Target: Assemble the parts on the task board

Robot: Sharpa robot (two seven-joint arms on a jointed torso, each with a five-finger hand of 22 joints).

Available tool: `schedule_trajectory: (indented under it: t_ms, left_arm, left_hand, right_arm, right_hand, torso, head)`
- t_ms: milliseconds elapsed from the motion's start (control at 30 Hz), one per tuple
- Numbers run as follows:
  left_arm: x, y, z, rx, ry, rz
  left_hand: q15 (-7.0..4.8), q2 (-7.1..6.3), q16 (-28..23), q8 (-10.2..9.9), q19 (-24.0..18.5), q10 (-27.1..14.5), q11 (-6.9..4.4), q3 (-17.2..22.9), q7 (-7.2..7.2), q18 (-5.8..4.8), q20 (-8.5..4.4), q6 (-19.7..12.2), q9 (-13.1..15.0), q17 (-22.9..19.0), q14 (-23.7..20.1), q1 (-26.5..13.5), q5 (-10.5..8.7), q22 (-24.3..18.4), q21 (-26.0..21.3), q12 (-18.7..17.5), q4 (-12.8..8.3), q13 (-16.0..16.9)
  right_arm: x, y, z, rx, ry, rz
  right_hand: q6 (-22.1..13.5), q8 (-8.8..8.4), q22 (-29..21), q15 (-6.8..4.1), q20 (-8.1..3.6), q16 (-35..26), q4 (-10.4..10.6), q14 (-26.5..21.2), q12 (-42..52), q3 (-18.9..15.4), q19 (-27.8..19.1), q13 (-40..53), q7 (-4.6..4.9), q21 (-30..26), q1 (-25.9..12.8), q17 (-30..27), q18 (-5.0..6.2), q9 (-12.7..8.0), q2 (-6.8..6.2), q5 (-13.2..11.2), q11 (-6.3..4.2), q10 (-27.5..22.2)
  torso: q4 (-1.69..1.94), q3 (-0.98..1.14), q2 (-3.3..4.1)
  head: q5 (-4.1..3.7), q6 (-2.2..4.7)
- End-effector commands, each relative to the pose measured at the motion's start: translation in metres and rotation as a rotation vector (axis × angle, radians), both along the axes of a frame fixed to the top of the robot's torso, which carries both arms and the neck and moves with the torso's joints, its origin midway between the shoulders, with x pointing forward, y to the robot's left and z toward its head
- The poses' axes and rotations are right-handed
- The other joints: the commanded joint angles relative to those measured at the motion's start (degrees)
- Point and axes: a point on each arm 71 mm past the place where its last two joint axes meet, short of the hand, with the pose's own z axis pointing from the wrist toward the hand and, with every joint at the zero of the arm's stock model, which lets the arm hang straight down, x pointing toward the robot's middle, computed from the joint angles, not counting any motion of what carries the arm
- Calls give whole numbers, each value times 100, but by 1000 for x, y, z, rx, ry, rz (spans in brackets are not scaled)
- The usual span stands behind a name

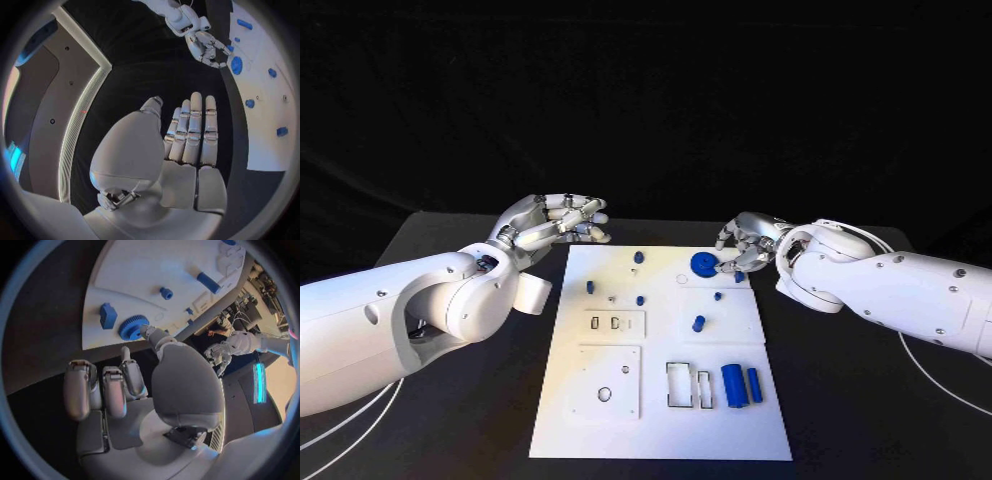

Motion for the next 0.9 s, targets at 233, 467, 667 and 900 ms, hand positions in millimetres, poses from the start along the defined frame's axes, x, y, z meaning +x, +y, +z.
schedule_trajectory:
  t_ms: [233, 467, 667, 900]
  left_arm:
    - [-2, -3, 0, -4, 8, -29]
    - [-2, -2, 0, -2, 11, -30]
    - [-2, -2, 0, -2, 13, -33]
    - [-2, -3, 0, -3, 15, -38]
  left_hand:
    - [3, 4, 22, -28, 14, -19, 36, 10, -4, 68, 12, -49, 7, 17, -29, -37, -23, -10, -28, -43, -18, 6]
    - [3, 4, 22, -28, 14, -19, 36, 10, -4, 68, 12, -49, 7, 17, -29, -37, -23, -10, -28, -43, -18, 6]
    - [3, 12, 22, -30, 14, -22, 36, 17, -4, 68, 12, -51, 8, 22, -33, -30, -22, -11, -30, -48, -19, 6]
    - [6, 15, 22, -33, 14, -23, 40, 15, 0, 68, 15, -54, 11, 35, -42, -36, -53, -15, -35, -57, -15, 8]
  right_arm:
    - [2, 5, -6, -4, 14, -11]
    - [2, 9, -6, 9, -2, -11]
    - [3, 14, -6, 10, 0, -3]
    - [5, 16, -7, -4, -2, 0]
  right_hand:
    - [-37, -59, 503, 44, -2, 20, 42, 607, 134, 0, 82, 250, 37, 83, 72, 1504, -122, 6, 0, 28, 3, 137]
    - [-34, -75, 531, 49, 1, 20, 65, 607, 222, -1, 101, 353, 41, 104, 74, 1504, -128, 7, 10, 20, 7, 213]
    - [-44, -92, 534, 52, 4, 20, 79, 607, 216, -3, 103, 341, 46, 106, 73, 1504, -129, 5, 15, 15, 11, 199]
    - [-49, -107, 557, 55, 7, 20, 82, 607, 233, 11, 117, 360, 48, 124, 98, 1504, -134, 2, 30, 10, 14, 209]
  torso:
    - [17, 9, 36]
    - [15, 11, 34]
    - [20, 12, 36]
    - [21, 13, 44]
  head:
    - [-48, -21]
    - [-24, -49]
    - [-22, -62]
    - [-6, -85]
